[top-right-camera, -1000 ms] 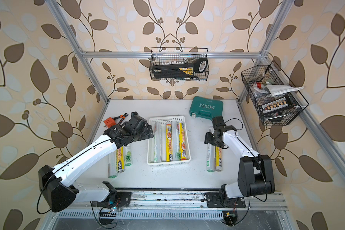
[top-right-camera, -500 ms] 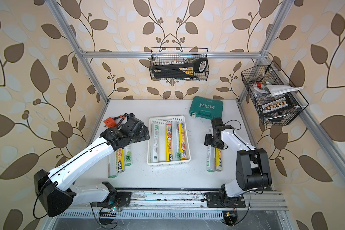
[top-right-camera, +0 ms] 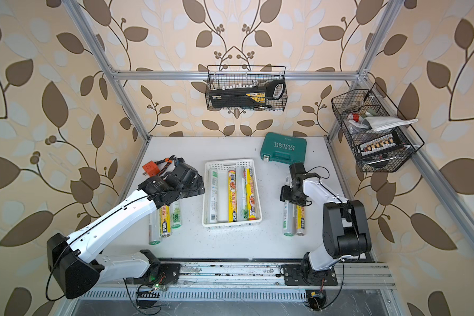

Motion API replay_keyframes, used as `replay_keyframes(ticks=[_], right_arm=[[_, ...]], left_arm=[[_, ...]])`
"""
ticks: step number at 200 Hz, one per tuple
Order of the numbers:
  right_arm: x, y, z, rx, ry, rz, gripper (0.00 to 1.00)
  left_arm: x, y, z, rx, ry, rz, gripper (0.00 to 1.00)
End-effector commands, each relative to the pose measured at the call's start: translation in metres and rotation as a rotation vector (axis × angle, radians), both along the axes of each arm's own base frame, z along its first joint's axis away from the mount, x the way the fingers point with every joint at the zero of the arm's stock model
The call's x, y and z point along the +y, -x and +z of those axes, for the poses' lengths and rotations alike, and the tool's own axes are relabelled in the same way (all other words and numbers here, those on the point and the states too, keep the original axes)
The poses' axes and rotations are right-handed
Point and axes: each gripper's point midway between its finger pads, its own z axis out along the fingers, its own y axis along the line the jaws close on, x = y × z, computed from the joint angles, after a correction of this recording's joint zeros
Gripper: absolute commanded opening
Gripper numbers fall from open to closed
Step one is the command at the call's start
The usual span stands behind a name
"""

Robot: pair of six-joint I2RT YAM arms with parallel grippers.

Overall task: Put the plastic wrap into the basket
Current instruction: Pick up the plastic wrap from the center of the board.

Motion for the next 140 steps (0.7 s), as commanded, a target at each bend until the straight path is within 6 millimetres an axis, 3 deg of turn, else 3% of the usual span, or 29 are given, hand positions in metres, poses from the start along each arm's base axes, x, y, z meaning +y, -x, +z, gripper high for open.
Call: replay_keyframes(ticks=[1, 140], right_arm=[[0.002, 0.007, -0.013, 0.040, -0.016, 0.010, 0.68], [0.012, 0.006, -0.025, 0.077, -0.032, 0.026, 0.60]], left_arm=[[0.005, -0.001, 0.003, -0.021, 0.011, 0.013, 0.99], [0.004, -0.003, -0.006, -0.004, 0.050, 0.033, 0.99]])
